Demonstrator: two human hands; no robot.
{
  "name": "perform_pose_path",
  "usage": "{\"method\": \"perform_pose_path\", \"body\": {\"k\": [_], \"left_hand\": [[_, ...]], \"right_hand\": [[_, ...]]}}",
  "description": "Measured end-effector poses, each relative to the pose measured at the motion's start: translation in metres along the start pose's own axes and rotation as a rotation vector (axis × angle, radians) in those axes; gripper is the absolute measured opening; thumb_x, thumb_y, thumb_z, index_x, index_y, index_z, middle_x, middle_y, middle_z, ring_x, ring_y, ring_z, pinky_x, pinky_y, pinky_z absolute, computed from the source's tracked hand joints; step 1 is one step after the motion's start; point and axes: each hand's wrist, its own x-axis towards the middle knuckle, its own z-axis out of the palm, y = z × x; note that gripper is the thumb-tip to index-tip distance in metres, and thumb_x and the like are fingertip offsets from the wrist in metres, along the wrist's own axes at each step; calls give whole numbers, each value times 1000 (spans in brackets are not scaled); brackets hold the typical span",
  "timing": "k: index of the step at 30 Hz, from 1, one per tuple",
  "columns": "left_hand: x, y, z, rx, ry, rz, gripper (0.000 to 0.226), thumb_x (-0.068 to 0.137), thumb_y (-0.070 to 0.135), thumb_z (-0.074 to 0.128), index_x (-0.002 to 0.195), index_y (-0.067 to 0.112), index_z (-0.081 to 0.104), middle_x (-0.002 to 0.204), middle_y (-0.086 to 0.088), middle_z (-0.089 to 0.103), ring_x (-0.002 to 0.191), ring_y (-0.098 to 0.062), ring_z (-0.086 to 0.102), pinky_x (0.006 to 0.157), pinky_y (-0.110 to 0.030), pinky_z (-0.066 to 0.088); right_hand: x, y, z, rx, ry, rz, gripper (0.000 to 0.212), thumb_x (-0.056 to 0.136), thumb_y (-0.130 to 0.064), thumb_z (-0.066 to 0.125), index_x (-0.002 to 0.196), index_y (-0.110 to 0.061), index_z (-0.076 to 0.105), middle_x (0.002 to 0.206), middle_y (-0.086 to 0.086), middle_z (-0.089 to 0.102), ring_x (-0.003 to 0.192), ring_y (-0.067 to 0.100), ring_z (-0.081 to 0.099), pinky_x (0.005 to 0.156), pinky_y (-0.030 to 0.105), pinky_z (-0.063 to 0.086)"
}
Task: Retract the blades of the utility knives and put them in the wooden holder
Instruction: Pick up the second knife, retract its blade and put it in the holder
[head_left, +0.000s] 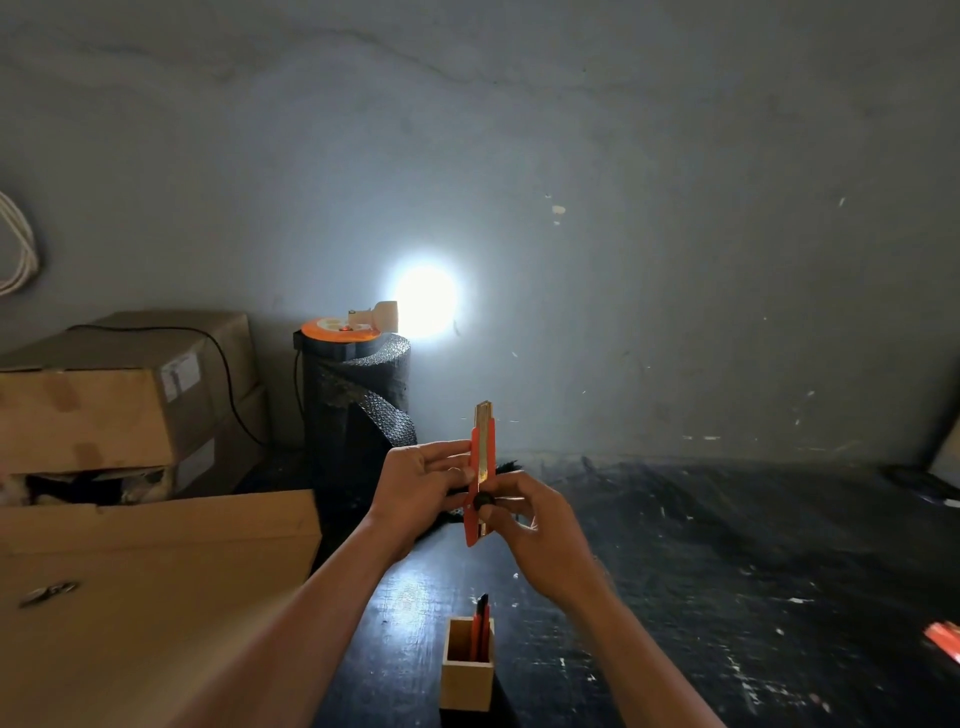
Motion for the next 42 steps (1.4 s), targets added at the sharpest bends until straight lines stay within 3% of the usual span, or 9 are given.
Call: {"method": "perform_pose_path", "body": {"k": [7, 11, 22, 25, 28, 31, 34, 38, 42], "left_hand": [[-1, 4, 0, -22, -6, 11, 35, 88, -18, 63, 117, -1, 74, 93, -15, 82, 74, -21, 80, 65, -28, 64], [-2, 5, 2, -21, -14, 16, 34, 88, -17, 64, 115, 0, 75, 91, -10, 83, 73, -18, 80, 63, -25, 63], [-2, -1, -1, -10, -22, 26, 33, 88, -16, 65, 112, 4, 75, 87, -9, 83, 71, -16, 80, 62, -24, 62], [-4, -7, -4, -20, -27, 20, 33, 89, -16, 63, 111, 5, 76, 89, -10, 83, 74, -19, 80, 63, -26, 63], [-7, -20, -9, 16, -35, 22, 34, 89, -15, 64, 114, 4, 76, 97, -15, 83, 84, -27, 81, 70, -33, 64], [-13, -33, -12, 38, -55, 14, 31, 89, -12, 66, 114, 4, 76, 98, -15, 82, 86, -30, 81, 72, -33, 64], [-19, -42, -12, 78, -70, 19, 29, 91, -11, 65, 107, 10, 76, 93, -7, 84, 84, -25, 82, 69, -27, 64], [-17, -55, -17, 60, -50, -23, 27, 88, -10, 69, 110, 5, 76, 95, -11, 83, 86, -28, 81, 69, -29, 64], [-10, -81, -27, 55, 48, -140, 20, 89, -1, 73, 105, 10, 77, 93, -8, 83, 87, -23, 80, 69, -30, 64]], "right_hand": [[1, -3, -5, 43, 41, -38, 12, 96, -27, 70, 107, -23, 74, 104, -14, 77, 100, -1, 71, 87, 13, 51], [2, -1, -4, 24, 11, -38, 17, 101, -25, 64, 111, -30, 76, 109, -13, 77, 106, 8, 72, 99, 25, 53], [1, 1, -3, 23, -15, -27, 17, 100, -25, 65, 110, -34, 74, 109, -20, 74, 103, 0, 70, 87, 12, 48], [2, 4, 0, 51, 28, -10, 23, 100, -36, 62, 123, -33, 66, 119, -14, 72, 107, 7, 70, 92, 22, 55], [9, 11, 2, 60, 94, 20, 28, 101, -35, 61, 128, -27, 62, 121, -6, 72, 104, 14, 73, 83, 26, 64], [18, 13, 3, 55, 96, 32, 32, 101, -28, 63, 131, -19, 64, 114, -6, 72, 91, 7, 72, 67, 13, 60], [22, 14, 5, 51, 77, 37, 31, 100, -32, 65, 127, -18, 68, 104, -13, 71, 87, 3, 71, 68, 10, 59], [24, 22, 12, 75, 68, 68, 27, 96, -35, 69, 119, -21, 70, 106, -5, 77, 95, 15, 76, 82, 32, 66], [27, 41, 21, 134, 37, 96, 11, 95, -25, 72, 100, -34, 67, 97, -3, 77, 90, 18, 77, 76, 31, 66]]}}
